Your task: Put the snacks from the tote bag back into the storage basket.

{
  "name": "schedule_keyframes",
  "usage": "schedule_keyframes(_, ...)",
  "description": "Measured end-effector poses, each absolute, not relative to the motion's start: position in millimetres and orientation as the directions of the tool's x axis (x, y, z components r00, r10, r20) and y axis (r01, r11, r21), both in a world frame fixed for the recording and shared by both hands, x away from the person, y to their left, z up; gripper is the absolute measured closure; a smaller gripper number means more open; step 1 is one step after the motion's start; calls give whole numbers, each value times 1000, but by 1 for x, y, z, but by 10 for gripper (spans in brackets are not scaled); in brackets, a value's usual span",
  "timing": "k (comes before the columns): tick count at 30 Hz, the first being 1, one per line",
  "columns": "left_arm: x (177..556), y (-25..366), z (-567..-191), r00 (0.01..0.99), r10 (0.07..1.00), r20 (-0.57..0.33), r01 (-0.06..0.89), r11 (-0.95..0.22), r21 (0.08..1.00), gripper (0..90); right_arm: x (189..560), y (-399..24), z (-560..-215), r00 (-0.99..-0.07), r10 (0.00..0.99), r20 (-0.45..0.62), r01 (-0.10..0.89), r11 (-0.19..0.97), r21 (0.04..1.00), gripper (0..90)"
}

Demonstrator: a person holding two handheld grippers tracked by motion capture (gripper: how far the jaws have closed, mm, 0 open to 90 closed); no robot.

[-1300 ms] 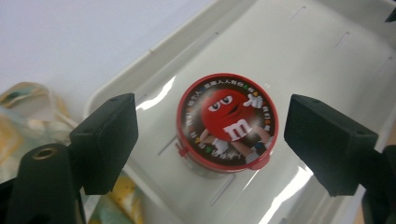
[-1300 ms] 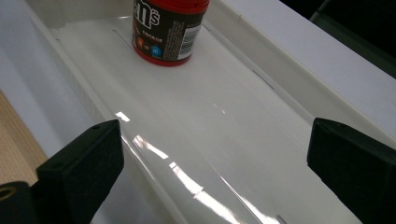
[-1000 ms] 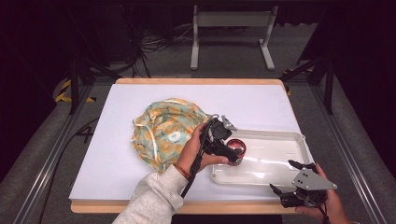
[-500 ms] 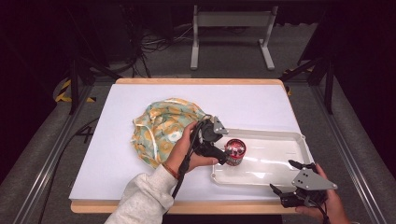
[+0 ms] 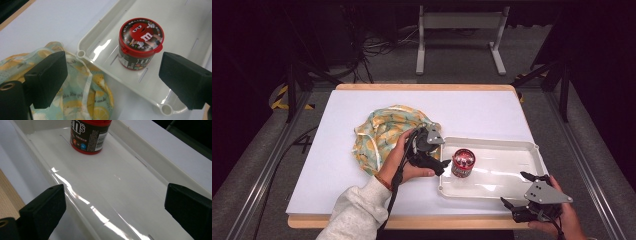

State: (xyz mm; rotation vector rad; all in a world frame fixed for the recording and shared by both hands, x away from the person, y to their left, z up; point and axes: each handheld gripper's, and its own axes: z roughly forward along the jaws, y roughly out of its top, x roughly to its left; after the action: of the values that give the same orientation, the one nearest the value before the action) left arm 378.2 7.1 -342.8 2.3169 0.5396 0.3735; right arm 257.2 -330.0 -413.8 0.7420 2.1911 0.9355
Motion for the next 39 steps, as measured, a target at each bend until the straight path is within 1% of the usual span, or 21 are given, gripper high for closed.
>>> schedule_keyframes(8, 380, 23, -348, 854, 502, 137, 284, -671, 684, 76, 257, -330, -414, -641, 693, -330, 241, 590, 770, 40)
schedule_keyframes(18, 380, 42, -358, 855, 497, 148, 276, -678, 681, 74, 257, -330, -413, -635, 698, -330, 240, 584, 775, 40)
schedule_keyframes(21, 379, 49, -363, 859, 485, 165, 259, -689, 677, 75, 257, -330, -413, -637, 697, -331, 238, 585, 775, 40)
schedule_keyframes(23, 378, 53, -368, 854, 482, 195, 245, -705, 666, 72, 257, -330, -413, -637, 697, -329, 241, 585, 774, 40)
schedule_keyframes(27, 379, 59, -374, 853, 483, 197, 252, -712, 656, 68, 257, -329, -413, -634, 700, -329, 242, 584, 775, 40)
schedule_keyframes(32, 379, 71, -380, 836, 511, 199, 271, -702, 659, 62, 257, -329, -413, -635, 698, -330, 243, 586, 773, 40)
schedule_keyframes(39, 375, 86, -384, 829, 513, 221, 259, -703, 662, 61, 257, -329, -413, -637, 697, -330, 243, 588, 771, 40)
